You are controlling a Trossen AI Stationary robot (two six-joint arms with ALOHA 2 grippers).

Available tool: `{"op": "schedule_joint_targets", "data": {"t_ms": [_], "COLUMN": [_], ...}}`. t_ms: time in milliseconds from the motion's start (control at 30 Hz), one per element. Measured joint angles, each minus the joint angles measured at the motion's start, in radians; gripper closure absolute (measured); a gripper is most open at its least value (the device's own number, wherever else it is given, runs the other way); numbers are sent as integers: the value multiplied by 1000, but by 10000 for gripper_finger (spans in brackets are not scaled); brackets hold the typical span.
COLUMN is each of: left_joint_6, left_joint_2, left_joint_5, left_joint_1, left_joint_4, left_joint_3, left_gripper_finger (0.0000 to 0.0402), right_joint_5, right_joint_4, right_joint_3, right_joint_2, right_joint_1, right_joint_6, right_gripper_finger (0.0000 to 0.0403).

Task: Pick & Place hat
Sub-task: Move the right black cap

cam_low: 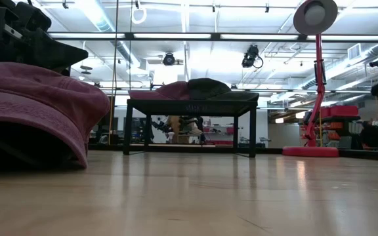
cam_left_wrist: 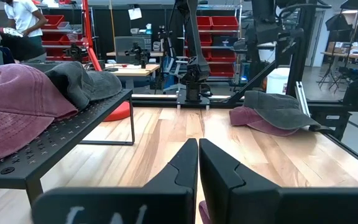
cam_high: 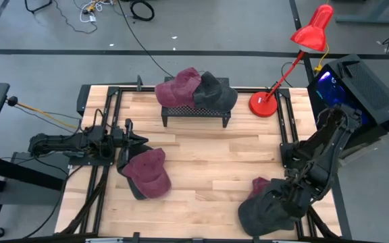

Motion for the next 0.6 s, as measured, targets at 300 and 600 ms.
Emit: {"op": "schedule_joint_targets", "data": {"t_ms": [300,600], "left_joint_6": [0,0], "left_joint_2": [0,0], "left_joint_5": [0,0], "left_joint_1": [0,0], "left_joint_4": [0,0], "left_joint_3": [0,0], "left_gripper_finger": [381,381], "right_joint_5": [-4,-101], "right_joint_4": [-25,134], "right_joint_3": [-1,-125], "right_joint_2": [-18,-24], "right_joint_1": [71,108], "right_joint_6": [86,141], "right_gripper_finger": [193,192]}}
